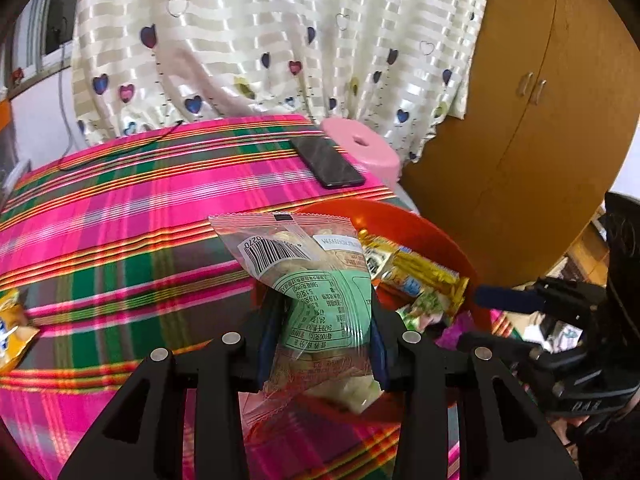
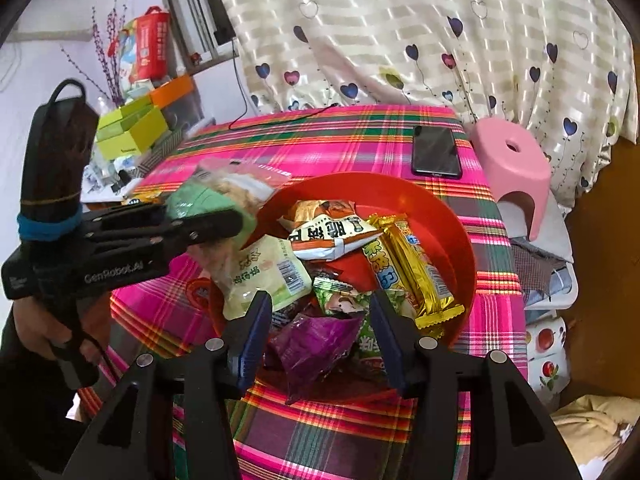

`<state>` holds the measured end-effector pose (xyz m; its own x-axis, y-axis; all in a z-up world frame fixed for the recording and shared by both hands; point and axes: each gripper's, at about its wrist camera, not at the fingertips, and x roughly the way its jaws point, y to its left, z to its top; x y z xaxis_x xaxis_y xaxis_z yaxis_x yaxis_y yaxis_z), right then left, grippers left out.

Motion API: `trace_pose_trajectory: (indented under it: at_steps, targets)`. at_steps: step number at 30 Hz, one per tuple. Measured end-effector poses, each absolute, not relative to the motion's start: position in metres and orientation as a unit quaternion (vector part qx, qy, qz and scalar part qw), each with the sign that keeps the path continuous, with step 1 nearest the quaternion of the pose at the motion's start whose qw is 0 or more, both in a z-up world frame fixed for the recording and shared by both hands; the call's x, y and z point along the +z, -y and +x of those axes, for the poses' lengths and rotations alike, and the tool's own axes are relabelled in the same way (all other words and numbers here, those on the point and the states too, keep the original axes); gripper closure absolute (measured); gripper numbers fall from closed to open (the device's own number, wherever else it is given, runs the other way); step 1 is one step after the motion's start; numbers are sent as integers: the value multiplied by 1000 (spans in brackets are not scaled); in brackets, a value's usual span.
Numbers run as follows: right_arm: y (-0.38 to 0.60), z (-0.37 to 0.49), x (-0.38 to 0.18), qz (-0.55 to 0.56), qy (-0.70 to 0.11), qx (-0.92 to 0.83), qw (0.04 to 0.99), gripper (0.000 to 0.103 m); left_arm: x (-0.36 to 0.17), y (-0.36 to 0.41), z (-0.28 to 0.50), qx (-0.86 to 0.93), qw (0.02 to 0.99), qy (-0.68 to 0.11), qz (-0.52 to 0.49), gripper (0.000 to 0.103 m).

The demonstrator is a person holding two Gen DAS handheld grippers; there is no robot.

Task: Organize snacks
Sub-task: 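Carry the clear bag and purple packet over the red basket with both grippers, then open both grippers to drop the clear bag and purple packet into the basket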

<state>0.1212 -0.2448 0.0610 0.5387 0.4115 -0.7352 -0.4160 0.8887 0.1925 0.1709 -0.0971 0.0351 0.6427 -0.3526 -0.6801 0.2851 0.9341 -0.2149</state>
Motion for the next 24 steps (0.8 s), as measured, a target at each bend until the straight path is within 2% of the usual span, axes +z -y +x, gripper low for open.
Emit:
trace_pose_trajectory:
  at_steps: [3,4,5,16,24]
  targets:
    - [247,124,59,0,-421,234,877,54,33,100,180,-186,902,-385,-52,51]
    - [247,125,58,0,-421,233,877,54,34,99,181,-189,904,-380,-57,41]
    - [247,126,58,0,-421,232,877,54,35,98,181,-193,904,-376,-61,36]
    - [242,125,64,6,-411,235,881,54,57,58,159,-165,924,-335,-87,36]
    - [229,117,69,1,-406,245,880,54,38,28,140,-127,920,-360,-89,36]
